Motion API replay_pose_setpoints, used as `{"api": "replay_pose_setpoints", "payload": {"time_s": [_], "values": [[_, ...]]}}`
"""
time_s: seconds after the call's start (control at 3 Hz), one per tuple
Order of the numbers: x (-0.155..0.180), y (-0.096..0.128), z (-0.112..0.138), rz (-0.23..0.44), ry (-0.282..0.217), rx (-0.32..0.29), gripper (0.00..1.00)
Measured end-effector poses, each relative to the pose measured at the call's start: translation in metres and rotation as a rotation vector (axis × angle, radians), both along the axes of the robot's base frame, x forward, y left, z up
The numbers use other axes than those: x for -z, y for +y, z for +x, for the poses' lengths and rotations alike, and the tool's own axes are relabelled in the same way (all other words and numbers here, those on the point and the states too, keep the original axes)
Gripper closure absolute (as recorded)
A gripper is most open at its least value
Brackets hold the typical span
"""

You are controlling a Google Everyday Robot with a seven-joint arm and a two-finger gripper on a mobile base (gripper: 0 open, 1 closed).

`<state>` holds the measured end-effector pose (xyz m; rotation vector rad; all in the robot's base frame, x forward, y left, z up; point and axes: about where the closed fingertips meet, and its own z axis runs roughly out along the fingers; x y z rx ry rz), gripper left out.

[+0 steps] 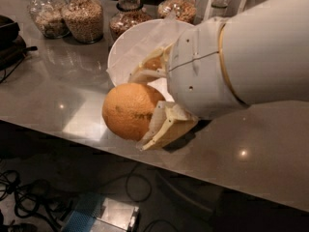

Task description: Pick orange from white bowl

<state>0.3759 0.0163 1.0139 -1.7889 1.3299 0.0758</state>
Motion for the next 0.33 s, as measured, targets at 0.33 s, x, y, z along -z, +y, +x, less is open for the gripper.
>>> {"api": "replay_pose_setpoints", "payload": {"time_s": [0.33], "values": [[-0.0004, 0.0005, 0.0, 0.0, -0.001, -0.001, 1.0]]}}
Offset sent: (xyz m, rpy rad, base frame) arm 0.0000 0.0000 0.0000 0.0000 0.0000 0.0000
